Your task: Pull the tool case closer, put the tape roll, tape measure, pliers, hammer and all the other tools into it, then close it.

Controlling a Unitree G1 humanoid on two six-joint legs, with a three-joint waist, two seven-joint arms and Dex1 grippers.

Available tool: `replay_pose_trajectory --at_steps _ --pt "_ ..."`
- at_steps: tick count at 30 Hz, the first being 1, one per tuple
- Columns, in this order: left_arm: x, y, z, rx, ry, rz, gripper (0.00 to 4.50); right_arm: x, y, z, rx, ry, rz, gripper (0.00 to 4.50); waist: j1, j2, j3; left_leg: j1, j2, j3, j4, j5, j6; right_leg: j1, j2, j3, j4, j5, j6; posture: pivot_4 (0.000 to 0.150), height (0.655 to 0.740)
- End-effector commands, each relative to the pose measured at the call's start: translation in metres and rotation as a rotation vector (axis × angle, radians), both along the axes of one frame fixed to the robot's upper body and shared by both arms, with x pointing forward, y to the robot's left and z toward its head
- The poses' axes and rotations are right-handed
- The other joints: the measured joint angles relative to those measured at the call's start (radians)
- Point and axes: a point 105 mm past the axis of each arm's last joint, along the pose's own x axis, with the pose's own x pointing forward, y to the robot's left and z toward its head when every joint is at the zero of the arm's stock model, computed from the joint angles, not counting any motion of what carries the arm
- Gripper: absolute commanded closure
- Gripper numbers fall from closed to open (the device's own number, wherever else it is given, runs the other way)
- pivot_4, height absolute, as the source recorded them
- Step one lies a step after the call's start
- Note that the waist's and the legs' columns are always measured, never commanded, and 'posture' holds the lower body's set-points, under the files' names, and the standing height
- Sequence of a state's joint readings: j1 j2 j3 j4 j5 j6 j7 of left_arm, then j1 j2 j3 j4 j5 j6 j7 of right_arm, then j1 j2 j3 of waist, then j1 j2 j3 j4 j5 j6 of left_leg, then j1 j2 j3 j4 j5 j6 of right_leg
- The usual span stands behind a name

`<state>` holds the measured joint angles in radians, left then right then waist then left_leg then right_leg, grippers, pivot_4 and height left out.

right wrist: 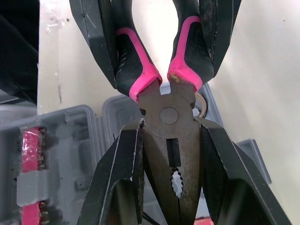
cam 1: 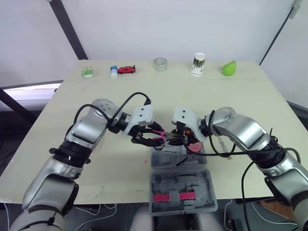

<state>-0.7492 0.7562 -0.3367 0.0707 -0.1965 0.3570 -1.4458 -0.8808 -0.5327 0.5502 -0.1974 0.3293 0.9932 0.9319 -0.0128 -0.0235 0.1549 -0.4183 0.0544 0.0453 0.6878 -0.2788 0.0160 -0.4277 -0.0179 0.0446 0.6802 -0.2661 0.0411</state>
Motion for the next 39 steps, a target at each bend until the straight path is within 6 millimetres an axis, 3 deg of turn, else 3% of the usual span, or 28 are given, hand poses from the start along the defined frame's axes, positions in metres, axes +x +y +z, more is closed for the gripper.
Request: replay_pose_trajectory --at_steps 1,2,3,5,6,10,15,17,20,29,39 --pt "0.001 -0.007 0.016 -0.072 -0.048 -0.008 1.97 -0.002 0.001 0.015 0.015 -0.07 0.024 3.48 0.0 0.0 0.0 0.0 0.0 0.0 0.0 0.0 0.0 0.0 0.0 0.0 0.0 0.0 0.0 0.15 0.74" --pt "0.001 -0.008 0.017 -0.091 -0.037 0.0 1.97 -0.003 -0.001 0.015 0.014 -0.071 0.019 3.48 0.0 0.0 0.0 0.0 0.0 0.0 0.0 0.0 0.0 0.0 0.0 0.0 0.0 0.0 0.0 0.15 0.74" --pt "0.001 -0.008 0.017 -0.102 -0.022 0.009 0.95 -0.003 -0.003 0.014 0.014 -0.07 0.014 3.48 0.0 0.0 0.0 0.0 0.0 0.0 0.0 0.0 0.0 0.0 0.0 0.0 0.0 0.0 0.0 0.15 0.74" --pt "0.002 -0.006 0.017 -0.134 -0.022 0.038 0.13 -0.006 -0.012 0.012 0.006 -0.063 -0.001 3.48 0.0 0.0 0.0 0.0 0.0 0.0 0.0 0.0 0.0 0.0 0.0 0.0 0.0 0.0 0.0 0.15 0.74" --pt "0.002 -0.007 0.019 -0.168 -0.017 0.053 0.0 -0.008 -0.017 0.011 0.002 -0.06 -0.007 3.48 0.001 0.0 0.0 0.0 0.0 0.0 0.0 0.0 0.0 0.0 0.0 0.0 0.0 0.0 0.0 0.15 0.74" --pt "-0.011 0.005 0.02 -0.27 0.134 0.094 0.0 -0.018 -0.04 0.003 -0.024 -0.035 -0.042 3.48 0.0 0.0 0.0 0.0 0.0 -0.003 0.0 0.0 0.0 0.0 -0.001 0.001 0.0 0.0 0.0 0.15 0.74" --pt "-0.019 0.031 0.02 -0.442 0.147 0.181 0.0 -0.035 -0.07 -0.007 -0.076 -0.002 -0.087 3.48 -0.004 0.0 0.0 0.0 0.001 -0.006 0.0 0.0 0.0 0.0 0.0 0.001 0.0 0.0 0.0 0.15 0.74" --pt "-0.019 0.043 0.021 -0.556 0.063 0.208 0.0 -0.04 -0.077 -0.009 -0.09 0.007 -0.098 3.48 -0.003 0.0 0.0 0.001 0.001 -0.006 0.0 0.0 0.0 0.0 0.0 0.001 0.001 0.0 0.0 0.15 0.74" --pt "-0.032 0.065 0.02 -0.61 0.105 0.185 0.0 -0.045 -0.083 -0.012 -0.105 0.018 -0.111 3.48 -0.001 0.0 0.0 0.001 0.001 -0.006 0.0 0.0 0.0 0.0 0.0 0.001 0.001 0.0 0.0 0.15 0.74" --pt "-0.054 0.111 0.004 -0.607 0.191 0.221 0.0 -0.037 -0.083 -0.025 -0.139 0.022 -0.13 3.48 -0.001 0.0 0.0 0.002 0.001 -0.004 0.0 0.0 0.0 0.001 0.0 0.001 0.001 0.0 0.0 0.15 0.74" --pt "-0.068 0.113 -0.006 -0.583 0.186 0.224 0.0 -0.014 -0.062 -0.046 -0.199 0.006 -0.081 3.48 -0.002 0.0 0.0 0.002 0.001 0.001 0.0 0.0 0.0 0.0 0.0 0.001 0.001 0.0 0.0 0.15 0.74"
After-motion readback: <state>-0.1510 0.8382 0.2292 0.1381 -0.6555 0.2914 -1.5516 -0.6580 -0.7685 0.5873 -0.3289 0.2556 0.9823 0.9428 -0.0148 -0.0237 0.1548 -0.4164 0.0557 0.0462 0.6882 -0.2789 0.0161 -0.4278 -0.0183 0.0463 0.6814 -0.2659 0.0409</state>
